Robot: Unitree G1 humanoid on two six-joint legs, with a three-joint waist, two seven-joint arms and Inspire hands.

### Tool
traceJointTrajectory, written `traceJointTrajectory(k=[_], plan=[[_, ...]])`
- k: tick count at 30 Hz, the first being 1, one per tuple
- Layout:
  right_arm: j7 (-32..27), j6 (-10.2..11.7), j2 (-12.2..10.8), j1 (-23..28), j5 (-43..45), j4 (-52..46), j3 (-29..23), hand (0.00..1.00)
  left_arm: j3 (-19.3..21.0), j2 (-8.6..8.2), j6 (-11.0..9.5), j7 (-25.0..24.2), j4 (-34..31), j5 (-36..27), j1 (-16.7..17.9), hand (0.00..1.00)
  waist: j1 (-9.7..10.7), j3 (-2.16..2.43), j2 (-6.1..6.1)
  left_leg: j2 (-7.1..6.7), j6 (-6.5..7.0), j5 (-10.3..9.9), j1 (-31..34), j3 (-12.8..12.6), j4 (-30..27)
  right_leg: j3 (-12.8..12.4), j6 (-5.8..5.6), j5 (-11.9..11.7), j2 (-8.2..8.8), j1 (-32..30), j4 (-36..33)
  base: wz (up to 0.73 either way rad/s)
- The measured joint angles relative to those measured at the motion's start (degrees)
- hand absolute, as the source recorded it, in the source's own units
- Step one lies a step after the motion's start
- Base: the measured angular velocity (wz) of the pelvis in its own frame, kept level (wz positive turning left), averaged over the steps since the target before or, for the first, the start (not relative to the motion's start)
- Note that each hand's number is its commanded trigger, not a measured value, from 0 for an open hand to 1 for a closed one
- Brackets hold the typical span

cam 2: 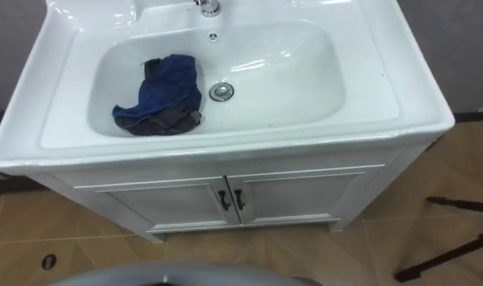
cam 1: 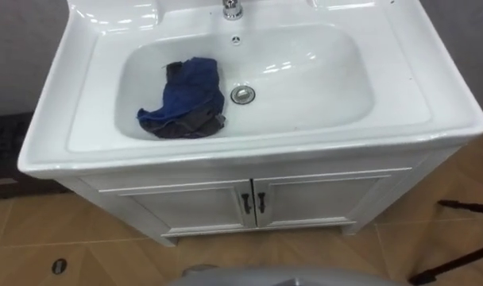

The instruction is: Wipe basin

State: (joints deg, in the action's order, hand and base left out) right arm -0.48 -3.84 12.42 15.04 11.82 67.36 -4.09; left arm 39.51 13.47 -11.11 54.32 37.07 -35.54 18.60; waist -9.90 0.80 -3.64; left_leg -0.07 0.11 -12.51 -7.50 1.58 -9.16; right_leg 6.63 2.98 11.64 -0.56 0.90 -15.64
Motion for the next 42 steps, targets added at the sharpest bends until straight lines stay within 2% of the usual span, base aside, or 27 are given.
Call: traceJointTrajectory(k=[3,5,7,9,10,13,15,17,19,20,22,25,29,30,33,36,42], plan=[[-0.01,-0.57,-0.77,0.75,-0.08,-0.05,0.06,0.0,-3.04,-2.93,-0.01,-1.43,8.8,-3.02,1.27,0.0,0.04,0.35,0.48,-0.12,0.15,-0.1,-0.21,0.1,-0.03,0.97,0.0,0.05,0.44,0.28,-0.03,0.01],[0.02,-1.07,-1.48,0.67,-0.41,-0.01,0.16,0.0,-6.94,-3.76,0.01,-3.7,14.74,-6.55,1.84,0.0,0.25,0.34,0.9,-0.08,0.21,-0.14,-0.2,0.01,-0.1,1.02,0.02,0.0,0.45,0.5,0.2,0.03],[0.52,-1.3,-1.65,0.61,-0.08,0.75,0.4,0.0,-10.63,-5.26,0.42,-8.57,21.6,-11.91,2.3,0.0,0.47,0.37,1.31,-0.01,0.4,-0.3,-0.46,0.05,-0.15,1.2,-0.1,-0.24,0.38,1.34,1.09,0.05],[1.23,-1.46,-1.74,0.27,-0.01,1.89,0.4,0.0,-11.33,-6.45,0.88,-13.34,26.47,-14.37,2.38,0.0,0.35,0.23,1.66,0.14,0.46,-0.36,-1.44,-0.13,0.32,1.11,-0.19,-0.2,0.31,2.18,1.46,-0.02],[1.83,-1.63,-1.75,-0.13,0.04,2.86,0.4,0.0,-12.47,-6.79,1.57,-16.73,30.1,-15.83,2.42,0.0,0.42,0.2,1.84,0.22,0.51,-0.51,-2.13,-0.41,0.53,1.11,-0.24,-0.17,0.24,2.96,1.78,0.0],[2.89,-2.07,-1.68,-1.57,0.29,4.56,0.56,0.0,-16.66,-7.63,4.07,-24.64,35.04,-16.36,2.22,0.0,0.59,0.02,2.35,0.26,0.61,-0.7,-1.93,-0.7,0.39,1.08,-0.38,-0.22,0.21,2.99,2.15,0.0],[3.25,-2.12,-1.68,-3.1,0.34,6.1,0.57,0.0,-19.12,-7.66,5.55,-28.69,36.47,-14.52,2.01,0.0,1.27,0.01,2.44,0.26,0.69,-0.75,-1.8,-0.6,0.39,1.22,-0.47,-0.36,0.18,3.11,2.59,0.02],[3.83,-2.35,-1.68,-3.96,0.34,6.59,0.6,0.0,-20.73,-7.6,7.27,-32.09,36.35,-8.67,1.16,0.0,2.1,-0.07,2.44,0.27,0.71,-0.74,-1.53,-0.48,0.42,1.4,-0.51,-0.6,0.14,3.09,3.09,0.05],[4.26,-2.38,-1.69,-5.14,1.26,7.52,0.6,0.0,-22.26,-6.96,9.07,-35.28,36.02,0.61,-1.45,0.0,3.27,-0.21,2.52,0.22,0.72,-0.72,-1.26,-0.53,0.39,1.69,-0.57,-0.56,0.28,3.0,3.13,0.07],[4.34,-2.37,-1.69,-5.53,2.04,7.75,0.6,0.0,-22.91,-6.73,9.39,-36.01,35.98,2.74,-1.84,0.0,3.58,-0.24,2.55,0.22,0.72,-0.71,-1.2,-0.61,0.39,1.65,-0.58,-0.55,0.29,2.88,3.08,0.0],[4.39,-2.23,-1.69,-6.67,2.49,7.87,0.65,0.0,-25.83,-5.89,10.41,-38.1,33.62,9.53,-4.4,0.0,5.11,-0.58,2.64,0.2,0.73,-0.71,-0.97,-0.59,0.06,1.6,-0.66,-0.5,0.28,2.71,3.15,-0.02],[4.4,-1.97,-1.77,-6.95,2.63,7.87,1.93,0.0,-28.92,-5.28,10.82,-40.48,31.88,15.58,-7.51,0.0,6.5,-0.59,2.65,0.29,0.75,-0.73,-0.99,-1.32,0.6,1.18,-0.68,-0.48,0.07,2.17,3.1,-0.12],[4.59,-2.32,-2.16,-6.91,4.59,7.96,2.85,0.0,-31.32,-5.35,11.52,-43.3,31.01,18.48,-8.54,0.0,8.39,-0.64,2.86,0.5,0.76,-0.72,-1.14,-3.69,0.82,-0.4,-0.69,-0.48,-0.25,2.03,3.04,-0.2],[5.05,-2.56,-2.47,-6.78,4.73,8.11,2.86,0.0,-31.76,-5.37,12.02,-44.16,30.97,19.39,-8.54,0.0,8.55,-0.77,3.13,0.57,0.76,-0.72,-1.13,-4.54,0.75,-0.77,-0.69,-0.48,-0.35,2.0,3.07,-0.2],[5.79,-3.41,-3.51,-6.56,4.73,8.48,2.88,0.0,-32.56,-5.36,13.29,-46.2,30.98,20.45,-8.56,0.0,9.13,-1.26,3.9,0.57,0.76,-0.72,-1.16,-5.02,0.68,-1.5,-0.7,-0.47,-0.45,1.82,3.84,-0.09],[6.55,-3.73,-3.76,-6.59,4.76,8.81,2.84,0.0,-33.04,-5.65,13.75,-47.85,31.16,20.53,-7.81,0.0,9.72,-1.23,4.11,0.55,0.75,-0.73,-1.2,-6.31,0.67,-1.85,-0.86,-0.4,-0.45,1.87,4.07,-0.03],[6.92,-3.77,-3.76,-6.15,4.57,8.68,2.82,0.0,-33.03,-5.53,14.89,-50.05,31.58,20.85,-7.23,0.0,9.73,-1.15,4.26,0.55,0.75,-0.72,-1.82,-6.4,0.71,-1.88,-0.89,-0.38,-0.44,2.27,3.97,0.0]])
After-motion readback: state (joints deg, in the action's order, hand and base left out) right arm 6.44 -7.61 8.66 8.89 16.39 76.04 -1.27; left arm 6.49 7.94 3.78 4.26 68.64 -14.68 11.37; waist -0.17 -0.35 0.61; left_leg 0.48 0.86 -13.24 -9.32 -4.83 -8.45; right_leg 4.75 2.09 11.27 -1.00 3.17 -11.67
